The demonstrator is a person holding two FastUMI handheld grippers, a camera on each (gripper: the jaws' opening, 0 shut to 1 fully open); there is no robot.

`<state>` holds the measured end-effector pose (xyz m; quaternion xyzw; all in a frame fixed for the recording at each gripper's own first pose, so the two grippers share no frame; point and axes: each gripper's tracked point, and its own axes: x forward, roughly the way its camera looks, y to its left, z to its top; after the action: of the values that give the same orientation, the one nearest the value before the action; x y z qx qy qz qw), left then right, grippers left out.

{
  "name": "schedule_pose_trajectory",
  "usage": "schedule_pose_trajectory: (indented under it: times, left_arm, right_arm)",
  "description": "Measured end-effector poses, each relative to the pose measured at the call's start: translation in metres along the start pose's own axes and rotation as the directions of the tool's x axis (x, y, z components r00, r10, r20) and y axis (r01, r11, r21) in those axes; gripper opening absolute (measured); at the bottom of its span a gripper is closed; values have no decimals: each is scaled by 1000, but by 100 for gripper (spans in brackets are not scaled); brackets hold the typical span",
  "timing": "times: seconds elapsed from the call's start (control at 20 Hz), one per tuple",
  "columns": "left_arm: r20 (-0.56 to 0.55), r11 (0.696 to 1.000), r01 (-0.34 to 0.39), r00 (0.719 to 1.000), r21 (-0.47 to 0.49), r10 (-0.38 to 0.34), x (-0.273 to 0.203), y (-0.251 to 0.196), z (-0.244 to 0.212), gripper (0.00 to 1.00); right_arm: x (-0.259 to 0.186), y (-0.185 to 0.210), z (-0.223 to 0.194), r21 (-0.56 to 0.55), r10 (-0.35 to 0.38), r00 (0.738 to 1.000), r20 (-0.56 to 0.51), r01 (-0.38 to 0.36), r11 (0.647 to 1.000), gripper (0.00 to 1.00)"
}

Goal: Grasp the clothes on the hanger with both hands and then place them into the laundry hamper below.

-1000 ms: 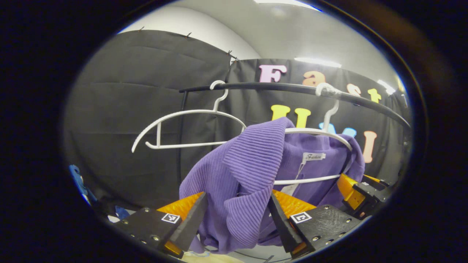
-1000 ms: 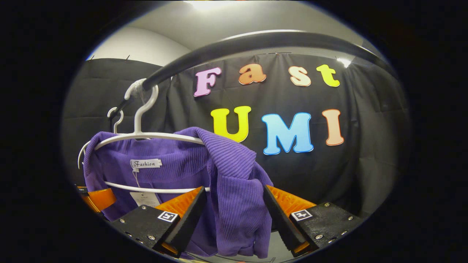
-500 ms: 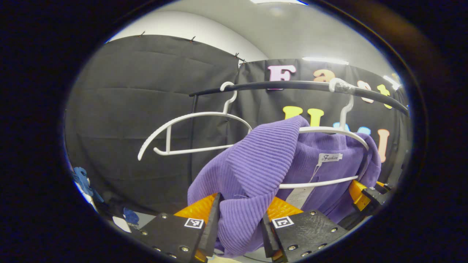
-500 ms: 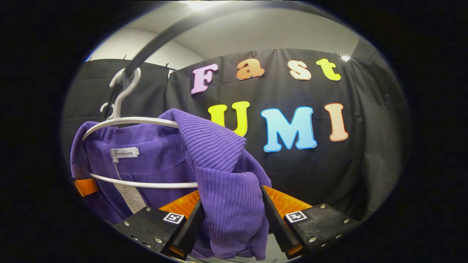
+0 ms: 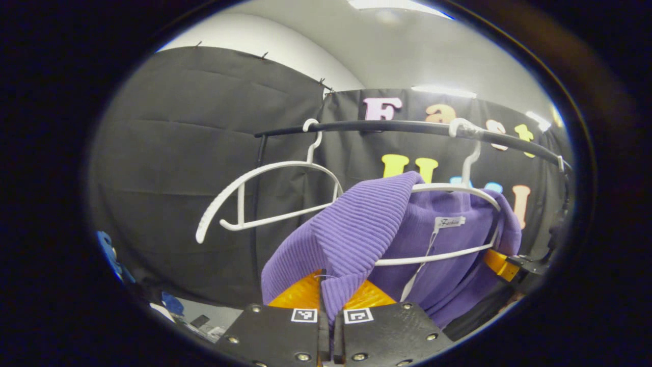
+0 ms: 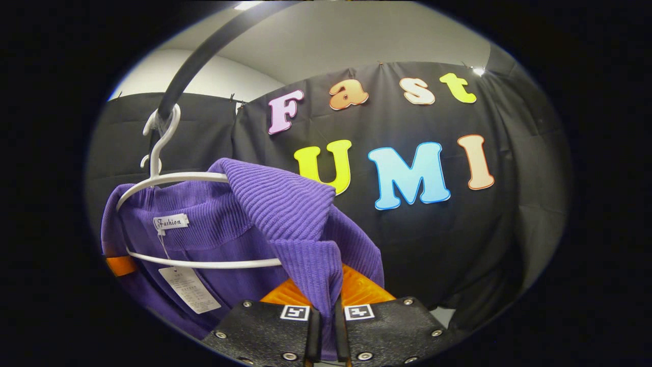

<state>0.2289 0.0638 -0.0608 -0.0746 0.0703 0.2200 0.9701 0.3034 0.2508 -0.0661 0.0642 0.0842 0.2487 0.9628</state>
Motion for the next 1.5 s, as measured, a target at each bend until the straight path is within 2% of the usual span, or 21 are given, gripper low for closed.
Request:
schedule_pose_trajectory:
  times: [0.05,0.25,0.5,0.65,0.7,0.75,0.95,1.0,1.05,1.1,1.4,1.45,1.5]
  left_arm:
    - [1,1000,11,1000,-2,-11,2,1,-1,4]
    - [-18,993,113,993,-38,-114,-10,-8,4,4]
    - [-31,973,224,974,-53,-226,-30,-4,22,4]
    - [-52,954,288,955,-82,-293,-38,0,31,4]
    - [-58,947,308,948,-92,-314,-45,1,30,10]
    - [-61,939,331,939,-97,-338,-45,0,32,4]
    - [-76,903,412,903,-125,-422,-53,-1,42,4]
    - [-68,896,418,900,-151,-431,-52,1,50,10]
    - [-63,895,416,901,-162,-430,-49,8,54,0]
    - [-56,900,409,905,-152,-421,-44,15,60,4]
    - [-45,907,415,907,-67,-418,-34,42,86,4]
    - [-44,906,419,906,-52,-421,-30,45,89,10]
    - [-43,905,422,905,-48,-424,-25,46,93,4]
  right_arm:
    - [0,0,0,-3,9,1000,3,-9,1000,8]
    - [-1,1,-3,20,41,999,-27,-41,999,0]
    - [-13,-5,-5,4,5,999,-43,-5,1000,0]
    - [-31,-4,0,-14,-47,999,-21,46,999,0]
    - [-38,-3,1,-16,-61,998,-15,60,998,0]
    - [-39,0,0,-13,-71,997,-8,71,997,0]
    - [-53,6,-3,-26,-107,994,10,108,994,0]
    - [-57,9,-5,-35,-114,994,7,114,993,0]
    - [-60,12,-5,-37,-119,993,5,119,992,0]
    - [-64,14,-5,-34,-124,992,5,124,992,0]
    - [-87,21,-3,-46,-164,986,5,165,985,0]
    - [-90,22,-4,-42,-171,985,4,171,984,0]
    - [-93,23,-5,-36,-176,984,2,175,984,0]
